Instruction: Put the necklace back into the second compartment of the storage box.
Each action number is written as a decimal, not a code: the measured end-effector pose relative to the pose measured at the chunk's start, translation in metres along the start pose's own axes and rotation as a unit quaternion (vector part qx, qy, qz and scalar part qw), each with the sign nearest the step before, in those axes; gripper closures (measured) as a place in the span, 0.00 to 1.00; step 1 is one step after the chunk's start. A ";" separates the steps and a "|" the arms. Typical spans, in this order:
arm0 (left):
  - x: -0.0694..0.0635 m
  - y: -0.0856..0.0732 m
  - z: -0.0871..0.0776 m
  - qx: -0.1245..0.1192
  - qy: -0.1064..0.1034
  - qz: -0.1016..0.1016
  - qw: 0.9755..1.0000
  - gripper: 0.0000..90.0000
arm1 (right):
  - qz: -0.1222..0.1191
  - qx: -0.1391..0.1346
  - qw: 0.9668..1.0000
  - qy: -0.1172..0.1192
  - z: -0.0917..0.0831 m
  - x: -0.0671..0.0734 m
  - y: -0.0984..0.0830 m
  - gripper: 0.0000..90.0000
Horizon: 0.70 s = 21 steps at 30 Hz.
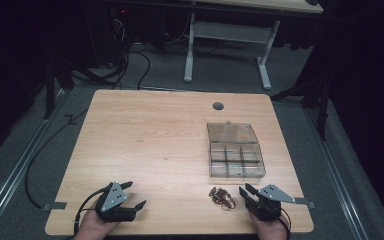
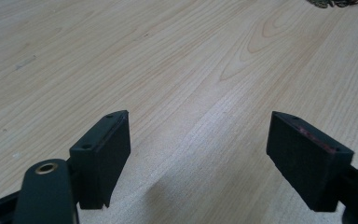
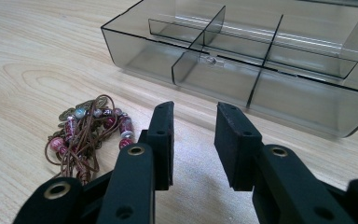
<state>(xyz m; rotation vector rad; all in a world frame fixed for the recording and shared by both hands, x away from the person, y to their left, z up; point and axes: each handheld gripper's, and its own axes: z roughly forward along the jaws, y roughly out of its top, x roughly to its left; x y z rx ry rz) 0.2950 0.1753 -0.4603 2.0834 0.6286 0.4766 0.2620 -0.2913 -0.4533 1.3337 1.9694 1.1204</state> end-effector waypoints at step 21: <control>-0.001 0.000 0.000 0.000 -0.004 0.006 1.000 0.25 | 0.003 0.005 1.000 0.002 0.002 -0.001 0.001 0.76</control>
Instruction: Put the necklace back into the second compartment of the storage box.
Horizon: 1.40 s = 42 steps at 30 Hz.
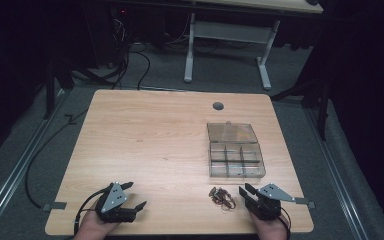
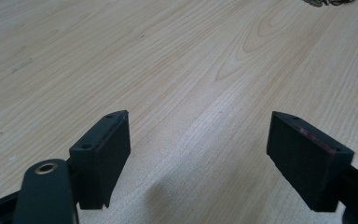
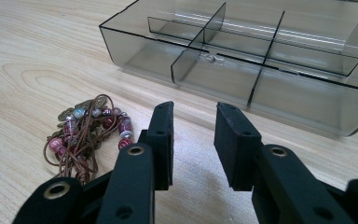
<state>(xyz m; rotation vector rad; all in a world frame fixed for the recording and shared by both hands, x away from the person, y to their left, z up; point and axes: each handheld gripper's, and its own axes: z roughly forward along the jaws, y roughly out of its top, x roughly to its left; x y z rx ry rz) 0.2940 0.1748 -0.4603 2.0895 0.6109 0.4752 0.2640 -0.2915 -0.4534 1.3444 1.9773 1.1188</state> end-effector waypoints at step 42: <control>0.000 0.000 0.000 0.001 0.002 -0.002 1.000 0.25 | -0.063 0.053 0.994 0.078 0.031 0.060 0.017 0.97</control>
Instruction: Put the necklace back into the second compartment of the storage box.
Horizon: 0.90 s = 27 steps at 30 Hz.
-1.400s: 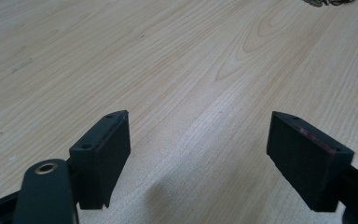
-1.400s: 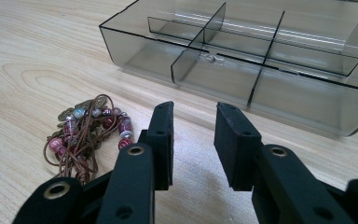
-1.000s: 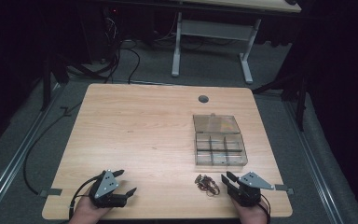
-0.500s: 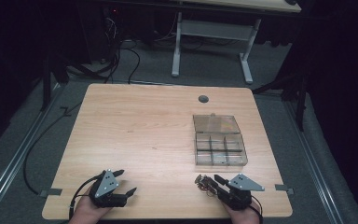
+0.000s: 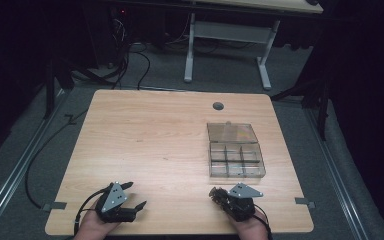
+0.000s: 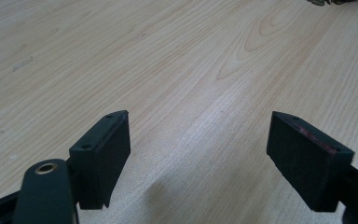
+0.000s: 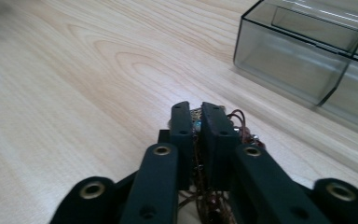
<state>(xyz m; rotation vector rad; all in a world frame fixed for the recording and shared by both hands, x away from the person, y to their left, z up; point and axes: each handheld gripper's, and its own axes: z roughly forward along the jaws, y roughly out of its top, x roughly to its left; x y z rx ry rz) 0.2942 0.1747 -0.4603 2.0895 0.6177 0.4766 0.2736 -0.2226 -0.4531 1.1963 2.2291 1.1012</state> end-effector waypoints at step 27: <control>0.000 0.000 0.000 0.002 -0.001 0.001 1.000 0.25 | 0.032 0.028 0.998 -0.054 -0.016 -0.031 -0.016 1.00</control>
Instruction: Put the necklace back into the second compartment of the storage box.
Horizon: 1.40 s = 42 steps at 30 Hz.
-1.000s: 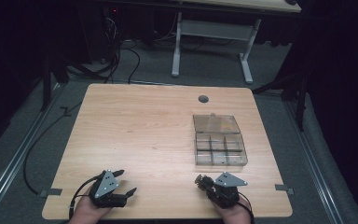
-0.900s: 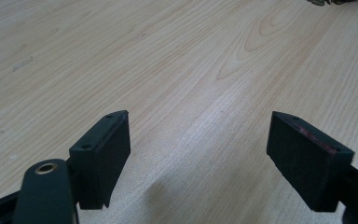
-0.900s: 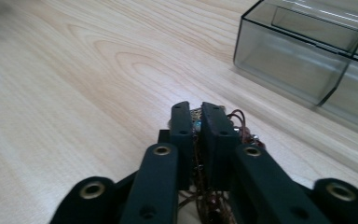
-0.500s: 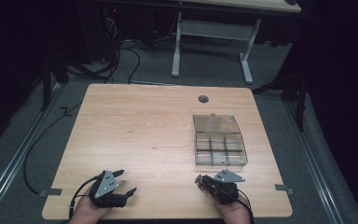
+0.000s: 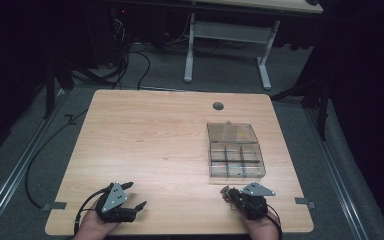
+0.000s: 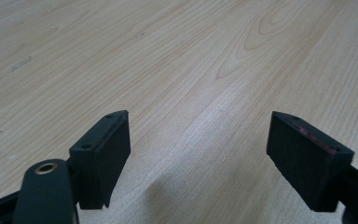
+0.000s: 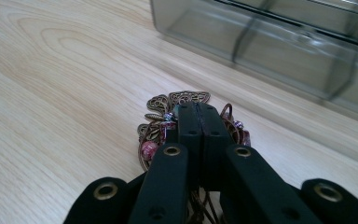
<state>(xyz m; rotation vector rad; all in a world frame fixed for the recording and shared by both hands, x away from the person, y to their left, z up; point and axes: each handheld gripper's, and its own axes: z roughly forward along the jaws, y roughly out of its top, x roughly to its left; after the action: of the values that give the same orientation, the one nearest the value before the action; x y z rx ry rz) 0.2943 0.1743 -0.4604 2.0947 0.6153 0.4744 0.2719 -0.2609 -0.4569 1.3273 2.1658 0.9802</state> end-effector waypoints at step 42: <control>-0.002 -0.001 -0.001 0.003 -0.020 0.020 1.000 0.26 | 0.095 0.179 0.977 -0.064 -0.020 -0.055 0.023 0.85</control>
<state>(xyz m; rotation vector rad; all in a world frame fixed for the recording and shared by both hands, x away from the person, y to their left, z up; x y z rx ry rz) 0.2918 0.1738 -0.4607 2.1197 0.5543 0.4525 0.2978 -0.3103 -0.4267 1.7370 2.2173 0.5640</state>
